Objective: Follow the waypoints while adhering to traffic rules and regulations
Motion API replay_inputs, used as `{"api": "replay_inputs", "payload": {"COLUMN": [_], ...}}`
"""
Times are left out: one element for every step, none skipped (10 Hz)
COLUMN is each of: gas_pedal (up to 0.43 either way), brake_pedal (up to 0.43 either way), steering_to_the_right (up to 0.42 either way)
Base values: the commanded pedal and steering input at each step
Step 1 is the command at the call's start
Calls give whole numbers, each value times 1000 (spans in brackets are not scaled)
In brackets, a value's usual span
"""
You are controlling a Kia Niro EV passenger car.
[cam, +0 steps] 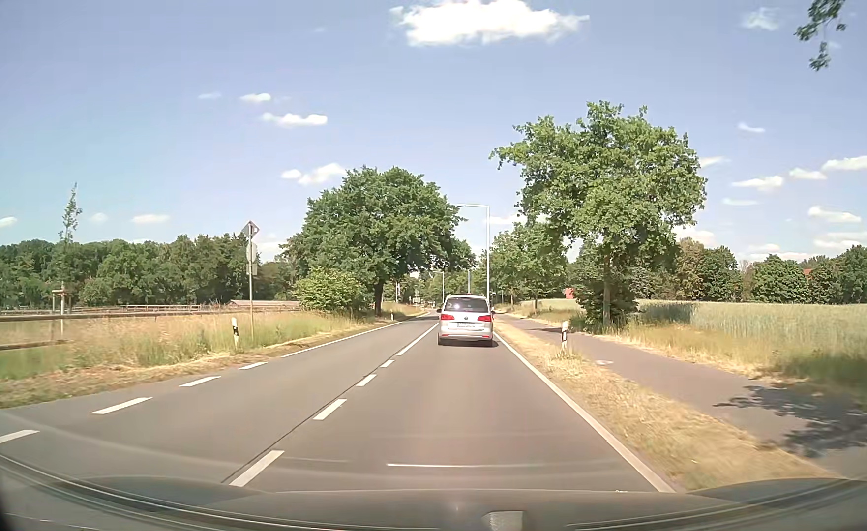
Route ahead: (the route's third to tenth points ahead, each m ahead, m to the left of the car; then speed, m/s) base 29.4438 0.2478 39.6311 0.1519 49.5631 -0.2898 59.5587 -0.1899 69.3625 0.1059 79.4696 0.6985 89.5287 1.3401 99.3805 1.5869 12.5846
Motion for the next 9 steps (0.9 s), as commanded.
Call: {"api": "replay_inputs", "payload": {"gas_pedal": [39, 39, 39, 39, 39, 39, 47, 47, 59], "brake_pedal": [30, 30, 30, 30, 30, 30, 30, 30, 30], "steering_to_the_right": [-3, -2, -1, -1, -1, -1, 0, 0, -1]}}
